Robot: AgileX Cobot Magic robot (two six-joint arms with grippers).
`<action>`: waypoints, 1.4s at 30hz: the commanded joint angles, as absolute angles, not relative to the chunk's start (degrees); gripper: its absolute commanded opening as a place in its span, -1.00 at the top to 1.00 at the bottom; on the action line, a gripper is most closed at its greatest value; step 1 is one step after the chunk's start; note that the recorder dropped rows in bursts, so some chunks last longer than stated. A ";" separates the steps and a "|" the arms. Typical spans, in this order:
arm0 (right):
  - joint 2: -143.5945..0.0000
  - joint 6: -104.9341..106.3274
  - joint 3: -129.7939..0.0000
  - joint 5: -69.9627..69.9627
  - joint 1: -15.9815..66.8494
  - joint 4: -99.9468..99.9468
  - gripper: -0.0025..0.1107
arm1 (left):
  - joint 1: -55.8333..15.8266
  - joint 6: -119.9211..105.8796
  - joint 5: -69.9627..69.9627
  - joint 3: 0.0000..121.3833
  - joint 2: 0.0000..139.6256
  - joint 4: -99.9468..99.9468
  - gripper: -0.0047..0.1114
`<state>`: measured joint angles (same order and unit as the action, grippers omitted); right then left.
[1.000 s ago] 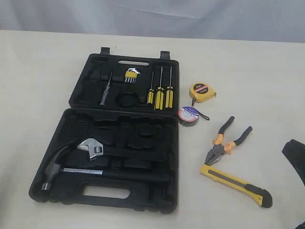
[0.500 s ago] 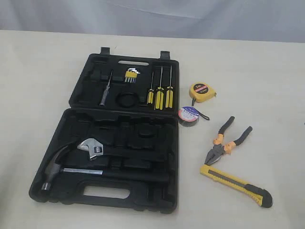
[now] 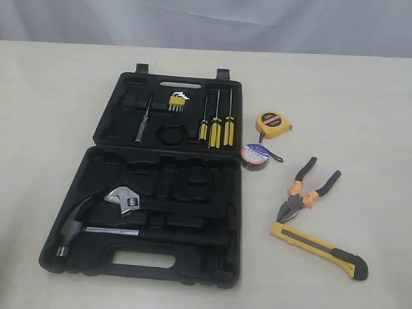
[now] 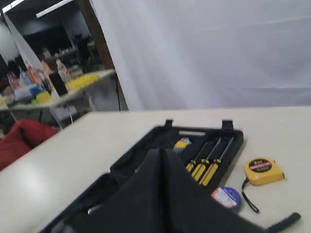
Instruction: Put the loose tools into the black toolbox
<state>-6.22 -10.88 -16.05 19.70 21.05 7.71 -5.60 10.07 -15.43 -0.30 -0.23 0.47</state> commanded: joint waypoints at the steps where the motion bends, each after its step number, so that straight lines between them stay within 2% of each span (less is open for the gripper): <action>1: -17.87 -4.02 -31.38 42.52 20.74 6.51 0.96 | -5.93 10.05 -15.61 0.00 0.00 0.00 0.92; 6: -37.86 4.88 -47.47 68.40 20.74 5.13 0.96 | -5.93 10.05 -15.61 0.00 0.00 0.00 0.92; 10: -51.24 12.30 -54.37 69.96 22.27 5.26 0.96 | -5.93 10.05 -15.61 0.00 0.00 0.00 0.92; 18: -67.58 15.63 -53.62 69.96 26.22 1.95 0.96 | -5.93 10.05 -15.61 0.00 0.00 0.00 0.92; 20: -68.77 15.63 -51.10 69.96 27.01 0.00 0.96 | -5.93 10.05 -15.61 0.00 0.00 0.00 0.92; 29: -69.06 17.53 -35.12 48.00 27.44 -2.26 0.96 | -5.93 10.05 -15.61 0.00 0.00 0.00 0.92; 38: -69.06 17.16 -35.22 55.10 27.44 -4.23 0.96 | -5.93 10.05 -15.61 0.00 0.00 0.00 0.92; 40: -69.06 17.16 -35.22 55.10 27.44 -4.42 0.88 | -5.93 10.05 -15.61 0.00 0.00 0.00 0.92; 42: -69.53 17.28 -35.22 54.95 27.44 -4.54 0.67 | -5.93 10.05 -15.61 0.00 0.00 0.00 0.92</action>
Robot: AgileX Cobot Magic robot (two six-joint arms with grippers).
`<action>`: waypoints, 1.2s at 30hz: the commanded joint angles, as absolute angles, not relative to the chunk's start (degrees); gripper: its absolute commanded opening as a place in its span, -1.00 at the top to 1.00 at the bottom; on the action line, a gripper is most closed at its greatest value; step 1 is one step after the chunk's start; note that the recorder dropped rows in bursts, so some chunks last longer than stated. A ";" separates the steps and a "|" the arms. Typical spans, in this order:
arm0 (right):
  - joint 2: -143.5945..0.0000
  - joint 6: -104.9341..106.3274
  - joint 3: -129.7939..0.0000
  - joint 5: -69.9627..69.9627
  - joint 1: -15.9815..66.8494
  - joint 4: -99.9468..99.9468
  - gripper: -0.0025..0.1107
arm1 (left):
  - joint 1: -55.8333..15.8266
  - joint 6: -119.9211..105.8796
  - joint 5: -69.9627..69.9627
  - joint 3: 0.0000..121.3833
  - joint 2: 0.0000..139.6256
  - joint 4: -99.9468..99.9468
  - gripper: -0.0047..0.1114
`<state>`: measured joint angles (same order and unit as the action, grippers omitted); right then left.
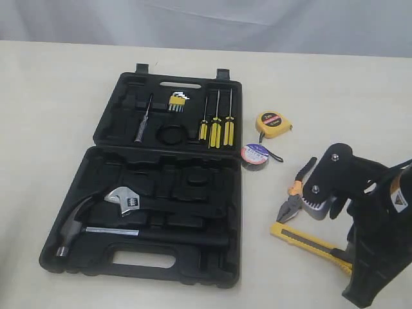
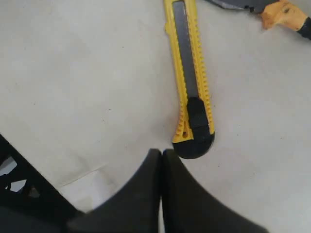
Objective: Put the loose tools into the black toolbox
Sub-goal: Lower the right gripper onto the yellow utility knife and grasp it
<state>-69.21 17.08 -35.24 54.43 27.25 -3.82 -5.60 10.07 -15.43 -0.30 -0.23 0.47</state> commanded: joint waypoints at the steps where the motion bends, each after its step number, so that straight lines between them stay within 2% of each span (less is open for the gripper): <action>1: -70.04 17.39 -35.22 54.95 27.44 -4.54 0.51 | -5.93 10.05 -15.61 0.00 0.00 0.00 0.92; 4: -72.35 17.62 -35.22 54.44 27.44 -5.00 -0.02 | -5.93 10.05 -15.61 0.00 0.00 0.00 0.92; 6: -73.99 17.62 -35.22 54.31 27.44 -5.82 -0.16 | -5.93 10.05 -15.61 0.00 0.00 0.00 0.92; 20: -86.43 17.89 -35.22 43.42 27.44 -8.10 0.02 | -5.93 10.05 -15.61 0.00 0.00 0.00 0.92; 36: -90.39 14.09 -35.22 37.74 27.44 -9.20 0.02 | -5.93 10.05 -15.61 0.00 0.00 0.00 0.92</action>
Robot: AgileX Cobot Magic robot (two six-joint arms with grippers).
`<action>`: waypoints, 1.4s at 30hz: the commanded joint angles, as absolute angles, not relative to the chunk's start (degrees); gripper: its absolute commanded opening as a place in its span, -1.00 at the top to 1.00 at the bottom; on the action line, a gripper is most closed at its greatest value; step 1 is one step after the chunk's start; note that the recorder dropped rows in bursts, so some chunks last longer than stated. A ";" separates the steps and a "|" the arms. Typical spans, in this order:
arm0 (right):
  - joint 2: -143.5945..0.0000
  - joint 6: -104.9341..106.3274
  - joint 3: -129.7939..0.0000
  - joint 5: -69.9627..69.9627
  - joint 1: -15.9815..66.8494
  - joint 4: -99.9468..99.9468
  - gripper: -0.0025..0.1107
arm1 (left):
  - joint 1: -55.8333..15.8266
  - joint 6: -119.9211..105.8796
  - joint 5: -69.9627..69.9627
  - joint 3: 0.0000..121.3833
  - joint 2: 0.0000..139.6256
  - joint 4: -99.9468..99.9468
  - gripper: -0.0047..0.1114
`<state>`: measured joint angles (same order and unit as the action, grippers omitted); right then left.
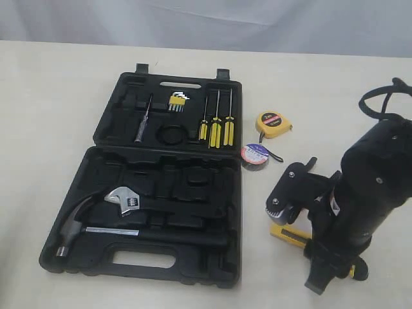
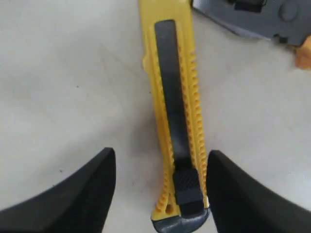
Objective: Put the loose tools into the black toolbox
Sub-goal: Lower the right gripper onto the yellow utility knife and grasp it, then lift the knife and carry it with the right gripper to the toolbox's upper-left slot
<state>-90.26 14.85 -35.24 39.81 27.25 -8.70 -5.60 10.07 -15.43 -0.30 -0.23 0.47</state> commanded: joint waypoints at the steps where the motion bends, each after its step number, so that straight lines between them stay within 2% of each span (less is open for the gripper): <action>1: -90.39 14.09 -35.22 37.41 27.44 -9.20 0.02 | -5.93 10.05 -15.61 0.00 0.00 0.00 0.92; 21: -97.01 11.82 -35.22 32.13 27.44 -9.36 0.03 | -5.93 10.05 -15.61 0.00 0.00 0.00 0.92; 25: -97.01 12.42 -35.22 34.98 27.44 -9.36 0.46 | -5.93 10.05 -15.61 0.00 0.00 0.00 0.92; 28: -97.01 13.27 -35.94 37.18 27.44 -10.28 0.97 | -5.93 10.05 -15.61 0.00 0.00 0.00 0.92; 36: -91.08 8.81 -54.15 69.09 27.52 -7.61 0.96 | -5.93 10.05 -15.61 0.00 0.00 0.00 0.92; 42: -84.70 4.57 -64.83 69.96 27.52 -0.56 0.96 | -5.93 10.05 -15.61 0.00 0.00 0.00 0.92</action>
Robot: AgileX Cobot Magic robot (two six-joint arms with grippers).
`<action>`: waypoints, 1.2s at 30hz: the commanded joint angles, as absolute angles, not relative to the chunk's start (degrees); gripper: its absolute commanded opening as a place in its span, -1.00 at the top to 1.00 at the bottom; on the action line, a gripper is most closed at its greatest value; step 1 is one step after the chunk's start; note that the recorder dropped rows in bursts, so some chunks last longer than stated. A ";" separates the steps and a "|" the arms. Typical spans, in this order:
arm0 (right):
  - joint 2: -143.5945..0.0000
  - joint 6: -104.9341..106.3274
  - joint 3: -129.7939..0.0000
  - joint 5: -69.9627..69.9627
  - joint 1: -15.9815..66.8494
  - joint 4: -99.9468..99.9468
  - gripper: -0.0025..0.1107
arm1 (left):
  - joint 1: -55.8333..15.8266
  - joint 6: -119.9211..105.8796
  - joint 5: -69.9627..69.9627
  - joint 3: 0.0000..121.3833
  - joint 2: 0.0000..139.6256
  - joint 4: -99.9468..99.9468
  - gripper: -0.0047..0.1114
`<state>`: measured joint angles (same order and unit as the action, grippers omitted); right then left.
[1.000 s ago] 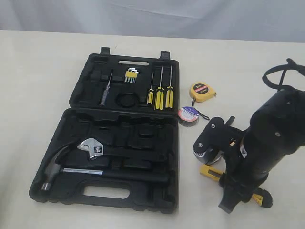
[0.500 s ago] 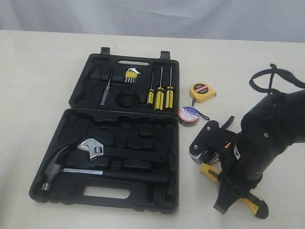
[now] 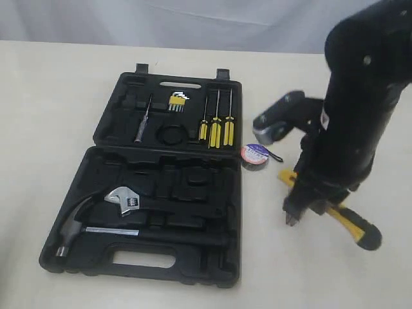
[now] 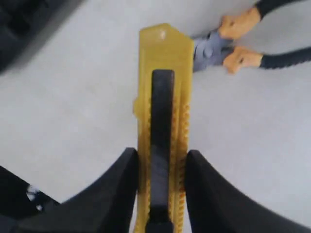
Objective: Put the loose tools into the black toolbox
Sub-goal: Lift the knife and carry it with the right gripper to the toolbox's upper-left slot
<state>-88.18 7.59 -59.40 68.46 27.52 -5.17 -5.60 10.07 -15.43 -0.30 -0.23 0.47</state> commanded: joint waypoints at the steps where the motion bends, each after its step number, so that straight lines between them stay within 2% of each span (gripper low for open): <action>1: -84.27 4.29 -66.80 69.96 27.52 1.10 0.96 | -5.93 10.05 -15.61 0.00 0.00 0.00 0.92; 6: -84.23 -4.06 -74.25 69.96 27.52 8.62 0.96 | -5.93 10.05 -15.61 0.00 0.00 0.00 0.92; 11: -85.05 -5.37 -74.49 52.34 28.61 16.22 0.96 | -5.93 10.05 -15.61 0.00 0.00 0.00 0.92; 16: -88.98 -18.15 -74.49 30.46 34.92 5.06 0.96 | -5.93 10.05 -15.61 0.00 0.00 0.00 0.92; 21: -97.73 -44.31 -75.62 15.25 39.49 -17.18 0.96 | -5.93 10.05 -15.61 0.00 0.00 0.00 0.92; 28: -114.54 -66.74 -88.60 15.03 40.60 -39.13 0.96 | -5.93 10.05 -15.61 0.00 0.00 0.00 0.92; 36: -130.94 -70.41 -104.80 15.69 42.15 -44.86 0.96 | -5.93 10.05 -15.61 0.00 0.00 0.00 0.92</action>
